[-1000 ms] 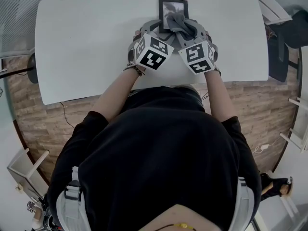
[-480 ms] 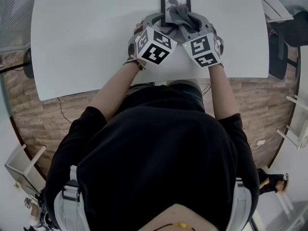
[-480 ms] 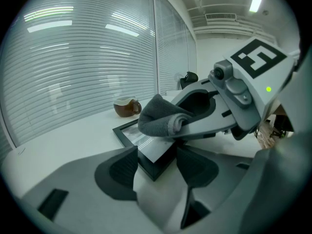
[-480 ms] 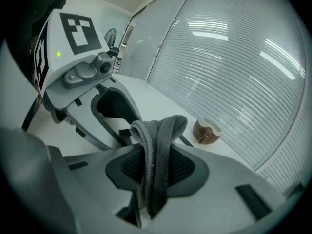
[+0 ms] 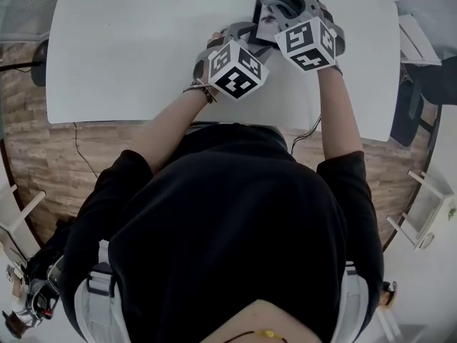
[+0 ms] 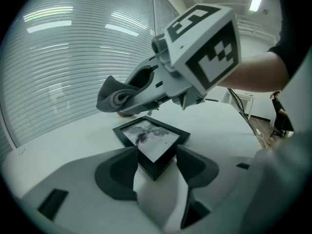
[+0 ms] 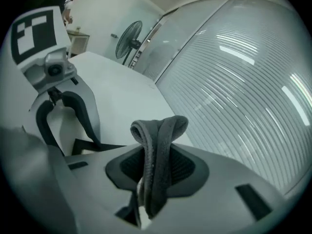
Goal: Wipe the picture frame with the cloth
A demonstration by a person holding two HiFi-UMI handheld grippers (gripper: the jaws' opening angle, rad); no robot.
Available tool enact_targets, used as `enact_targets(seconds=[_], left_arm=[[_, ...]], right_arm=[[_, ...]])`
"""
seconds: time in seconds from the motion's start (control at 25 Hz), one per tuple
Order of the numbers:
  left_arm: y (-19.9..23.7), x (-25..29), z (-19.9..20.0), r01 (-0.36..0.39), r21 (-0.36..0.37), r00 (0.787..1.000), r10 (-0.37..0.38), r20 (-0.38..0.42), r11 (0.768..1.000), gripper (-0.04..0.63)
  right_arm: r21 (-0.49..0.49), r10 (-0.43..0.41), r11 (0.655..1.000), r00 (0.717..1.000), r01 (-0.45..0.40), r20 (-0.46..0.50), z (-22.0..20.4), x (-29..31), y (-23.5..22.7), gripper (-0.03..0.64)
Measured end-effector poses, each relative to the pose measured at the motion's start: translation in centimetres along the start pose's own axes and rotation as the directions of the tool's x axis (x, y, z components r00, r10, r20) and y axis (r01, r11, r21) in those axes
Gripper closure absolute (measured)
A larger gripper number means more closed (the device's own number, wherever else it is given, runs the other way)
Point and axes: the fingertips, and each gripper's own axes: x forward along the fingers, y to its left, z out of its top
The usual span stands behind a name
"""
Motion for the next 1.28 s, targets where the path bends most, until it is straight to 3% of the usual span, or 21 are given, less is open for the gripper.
enact_targets(seconds=[0.12, 0.48, 0.68, 0.84, 1.04, 1.28], left_arm=[[0.2, -0.6, -0.3, -0.001, 0.001, 1.000, 0.001, 0.005, 1.000, 0.339], [0.7, -0.8, -0.7, 0.002, 0.000, 1.000, -0.002, 0.003, 1.000, 0.339], [0.2, -0.5, -0.5, 0.003, 0.001, 1.000, -0.003, 0.005, 1.000, 0.339], [0.3, -0.4, -0.4, -0.001, -0.001, 1.000, 0.001, 0.003, 1.000, 0.341], [0.3, -0.7, -0.6, 0.001, 0.000, 1.000, -0.001, 0.003, 1.000, 0.341], [0.3, -0.3, -0.6, 0.002, -0.003, 1.000, -0.002, 0.002, 1.000, 0.342]], right_arm=[[-0.066, -0.002, 0.998, 0.999, -0.001, -0.042, -0.3, 1.8, 0.0, 0.509], [-0.069, 0.068, 0.995, 0.995, -0.073, -0.077, -2.0, 4.7, 2.0, 0.508], [-0.079, 0.022, 0.996, 0.997, -0.028, -0.078, -2.8, 4.7, 1.6, 0.506], [-0.086, 0.036, 0.995, 0.996, -0.043, -0.083, -3.1, 4.9, 1.1, 0.509], [-0.008, 0.040, 0.999, 0.997, -0.041, -0.059, -2.8, 4.9, 1.5, 0.528], [-0.047, 0.026, 0.998, 0.996, -0.030, -0.084, -3.3, 5.0, 1.8, 0.529]])
